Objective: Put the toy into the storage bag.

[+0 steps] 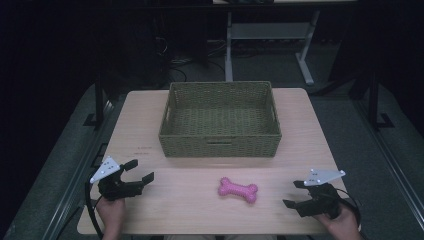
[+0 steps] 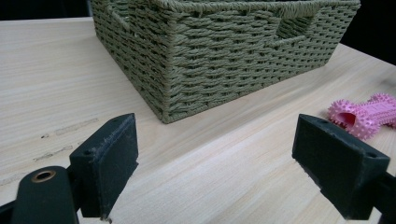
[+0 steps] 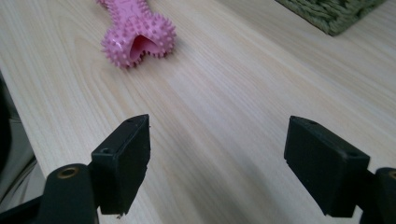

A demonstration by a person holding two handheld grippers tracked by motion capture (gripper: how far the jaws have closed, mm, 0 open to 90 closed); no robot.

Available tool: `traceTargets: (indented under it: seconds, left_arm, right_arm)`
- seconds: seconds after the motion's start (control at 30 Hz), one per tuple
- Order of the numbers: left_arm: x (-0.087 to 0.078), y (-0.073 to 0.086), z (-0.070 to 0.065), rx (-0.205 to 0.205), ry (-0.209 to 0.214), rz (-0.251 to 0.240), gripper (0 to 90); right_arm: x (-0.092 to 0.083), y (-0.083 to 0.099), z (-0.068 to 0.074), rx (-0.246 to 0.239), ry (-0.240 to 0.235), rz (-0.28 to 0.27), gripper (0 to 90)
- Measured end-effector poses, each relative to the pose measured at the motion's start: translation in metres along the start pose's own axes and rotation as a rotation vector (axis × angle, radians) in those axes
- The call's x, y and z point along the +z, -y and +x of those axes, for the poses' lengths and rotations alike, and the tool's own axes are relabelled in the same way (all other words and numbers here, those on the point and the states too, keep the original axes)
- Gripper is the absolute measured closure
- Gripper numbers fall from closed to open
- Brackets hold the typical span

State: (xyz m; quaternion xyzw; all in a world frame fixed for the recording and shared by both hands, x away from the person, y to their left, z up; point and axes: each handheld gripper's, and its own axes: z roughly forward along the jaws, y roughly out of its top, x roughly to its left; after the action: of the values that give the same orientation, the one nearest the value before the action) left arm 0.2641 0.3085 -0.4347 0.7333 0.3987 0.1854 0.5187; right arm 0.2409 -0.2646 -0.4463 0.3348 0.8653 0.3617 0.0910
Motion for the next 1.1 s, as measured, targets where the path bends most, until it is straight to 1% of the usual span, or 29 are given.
traceTargets:
  seconds: [0.03, 0.07, 0.1, 0.2, 0.33, 0.47, 0.5, 0.53, 0.63, 0.67, 0.73, 0.8, 0.83, 0.87, 0.93, 1.1]
  left_arm:
    - [0.000, 0.000, 0.000, 0.000, 0.001, 0.001, 13.9]
    - [0.001, 0.000, 0.000, 0.004, -0.001, 0.004, 13.9]
    - [0.001, 0.000, -0.001, 0.005, 0.000, 0.004, 13.9]
    - [0.001, -0.001, -0.001, 0.009, 0.002, 0.002, 13.9]
    - [0.001, -0.001, -0.001, 0.008, 0.004, 0.004, 13.9]
    - [0.002, -0.001, -0.001, 0.004, 0.003, 0.003, 13.9]
    - [0.002, -0.001, -0.001, 0.004, 0.003, 0.003, 13.9]
    - [0.002, -0.001, -0.001, 0.004, 0.004, 0.000, 13.9]
    - [0.002, -0.001, -0.001, 0.001, 0.002, 0.000, 13.8]
    - [0.002, -0.001, 0.000, 0.001, -0.002, 0.001, 13.9]
    - [0.002, -0.001, 0.001, -0.004, 0.002, -0.002, 13.9]
    - [0.002, -0.001, 0.001, -0.005, 0.002, -0.003, 13.9]
    - [0.002, -0.001, 0.001, -0.005, 0.002, -0.003, 13.9]
    - [0.002, -0.001, 0.000, -0.006, 0.002, -0.006, 13.9]
    - [0.001, -0.001, 0.001, -0.006, 0.001, -0.007, 13.9]
    - [0.001, -0.001, 0.001, -0.004, 0.001, -0.007, 13.9]
  right_arm:
    - [0.001, -0.004, 0.000, 0.004, -0.008, 0.011, 21.9]
    - [0.004, -0.010, 0.000, -0.014, -0.020, 0.024, 21.9]
    - [0.006, -0.012, 0.000, -0.017, -0.027, 0.032, 21.9]
    - [0.011, -0.021, 0.003, -0.045, -0.056, 0.049, 21.8]
    - [0.020, -0.036, 0.006, -0.073, -0.090, 0.090, 20.6]
    - [0.030, -0.053, 0.008, -0.103, -0.135, 0.125, 20.6]
    - [0.030, -0.053, 0.008, -0.103, -0.135, 0.125, 20.6]
    - [0.033, -0.056, 0.009, -0.114, -0.141, 0.131, 20.7]
    - [0.039, -0.067, 0.011, -0.133, -0.166, 0.156, 20.7]
    - [0.043, -0.075, 0.012, -0.151, -0.182, 0.166, 20.6]
    - [0.046, -0.081, 0.013, -0.164, -0.197, 0.176, 19.7]
    - [0.050, -0.088, 0.013, -0.185, -0.203, 0.183, 19.7]
    - [0.050, -0.088, 0.013, -0.185, -0.203, 0.183, 19.7]
    - [0.055, -0.095, 0.016, -0.202, -0.218, 0.190, 19.7]
    - [0.060, -0.101, 0.019, -0.223, -0.221, 0.202, 19.6]
    - [0.066, -0.110, 0.024, -0.238, -0.242, 0.206, 19.4]
